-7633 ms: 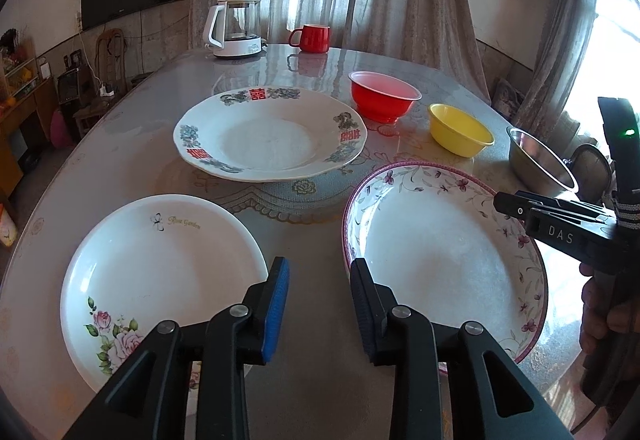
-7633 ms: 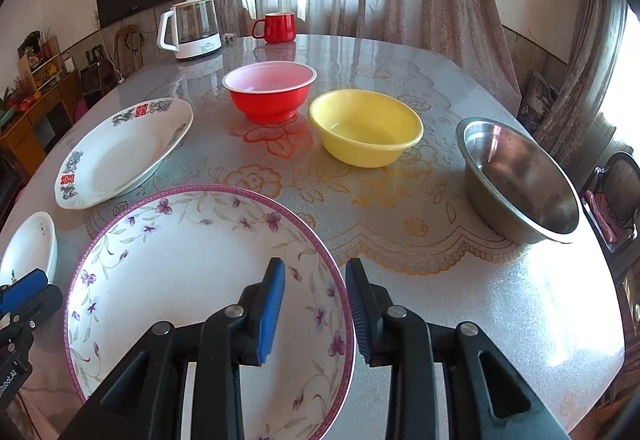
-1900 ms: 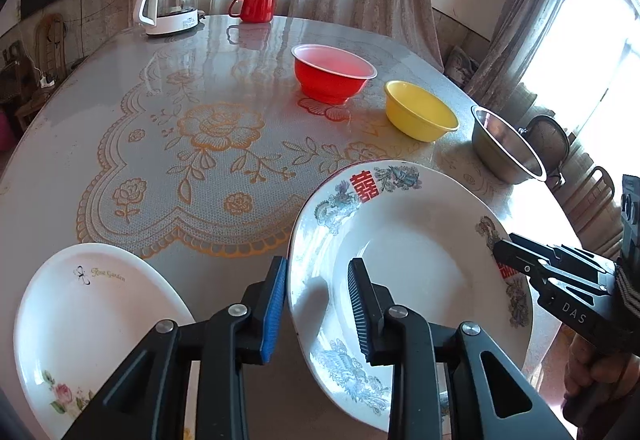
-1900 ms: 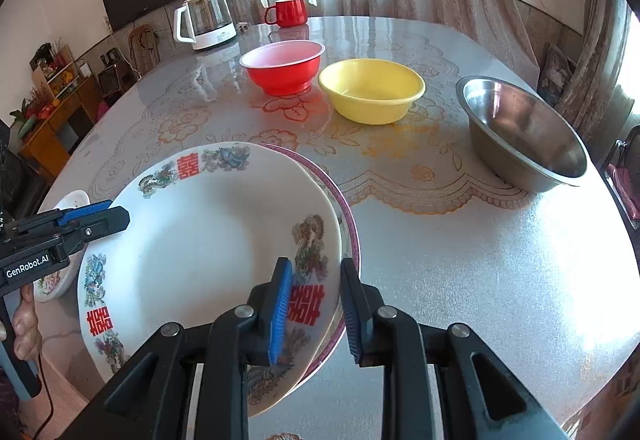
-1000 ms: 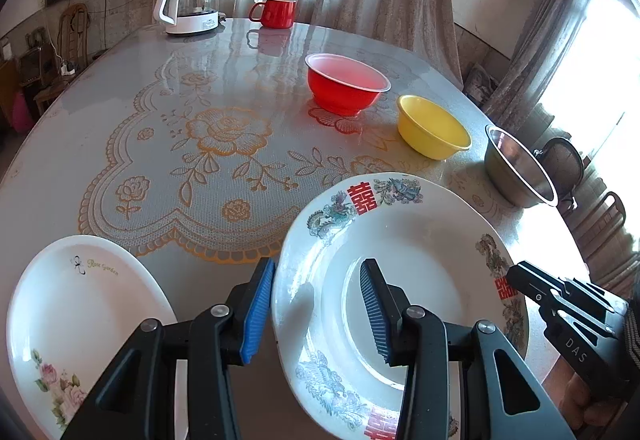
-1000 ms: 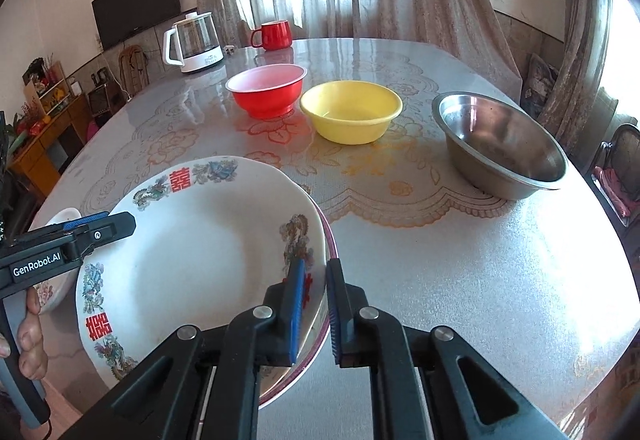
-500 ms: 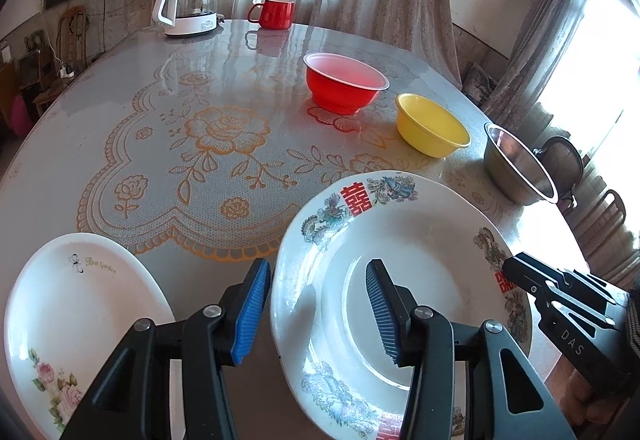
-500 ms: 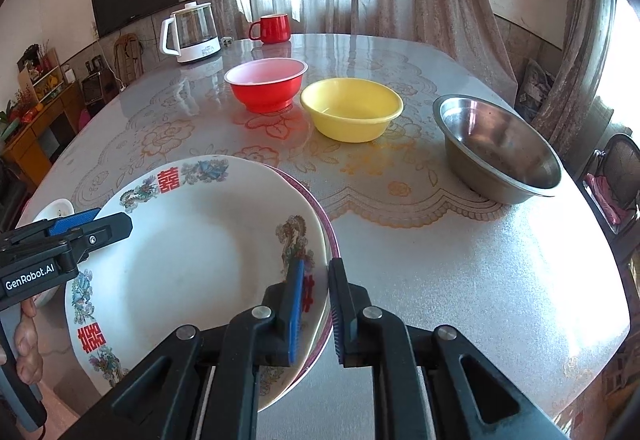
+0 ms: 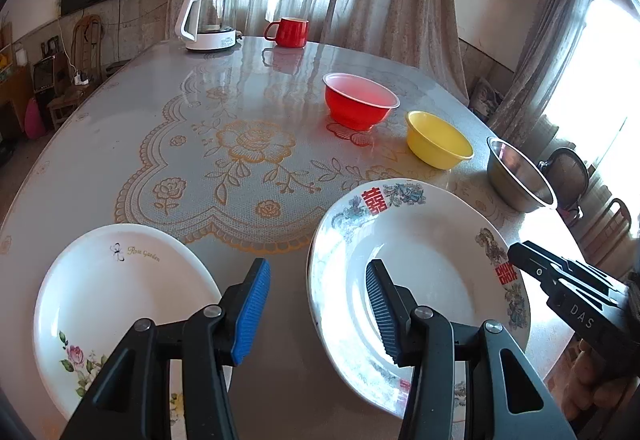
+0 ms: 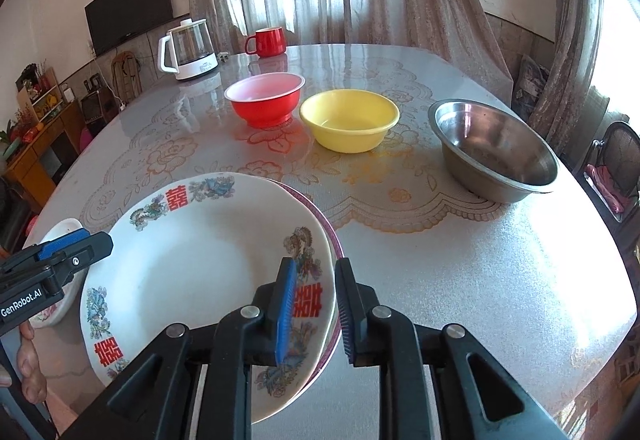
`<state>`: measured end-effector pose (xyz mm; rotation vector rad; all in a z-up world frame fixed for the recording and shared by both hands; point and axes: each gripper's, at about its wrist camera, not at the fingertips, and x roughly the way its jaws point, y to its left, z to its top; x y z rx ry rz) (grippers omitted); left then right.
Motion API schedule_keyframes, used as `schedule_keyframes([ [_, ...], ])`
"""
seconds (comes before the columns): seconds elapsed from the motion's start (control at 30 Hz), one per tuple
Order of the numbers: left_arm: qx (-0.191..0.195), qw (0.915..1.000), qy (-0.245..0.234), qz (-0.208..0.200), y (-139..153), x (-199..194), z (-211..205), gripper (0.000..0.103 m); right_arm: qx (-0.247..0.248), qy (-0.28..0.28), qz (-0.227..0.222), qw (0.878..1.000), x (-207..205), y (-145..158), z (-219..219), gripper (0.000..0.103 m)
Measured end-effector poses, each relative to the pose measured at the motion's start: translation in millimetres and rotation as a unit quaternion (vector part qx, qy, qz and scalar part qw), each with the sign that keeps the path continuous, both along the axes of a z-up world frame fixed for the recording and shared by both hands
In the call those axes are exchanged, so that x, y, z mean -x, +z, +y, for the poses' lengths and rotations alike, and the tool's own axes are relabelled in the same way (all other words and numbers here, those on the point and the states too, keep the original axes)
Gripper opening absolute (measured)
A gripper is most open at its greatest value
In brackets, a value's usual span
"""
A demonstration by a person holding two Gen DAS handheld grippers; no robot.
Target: Organize plates and bowls
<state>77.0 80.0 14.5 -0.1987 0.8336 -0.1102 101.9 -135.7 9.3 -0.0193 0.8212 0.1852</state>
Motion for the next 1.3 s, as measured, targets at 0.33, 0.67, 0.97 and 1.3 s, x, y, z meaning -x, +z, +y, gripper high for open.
schedule_keyframes([
  [0.33,0.005,0.9992,0.039,-0.010,10,21,35,0.050,-0.080,0.136,0.021,0.987,9,11,51,0.019],
  [0.67,0.021,0.9924,0.121,-0.003,10,49,97,0.050,-0.117,0.247,0.061,0.960,24,6,117,0.030],
  [0.97,0.014,0.9823,0.187,-0.001,-2,82,146,0.050,-0.105,0.283,0.072,0.951,31,-3,155,0.013],
  [1.3,0.026,0.9812,0.190,0.019,-27,89,164,0.044,-0.069,0.277,0.103,0.953,1,-21,194,0.014],
])
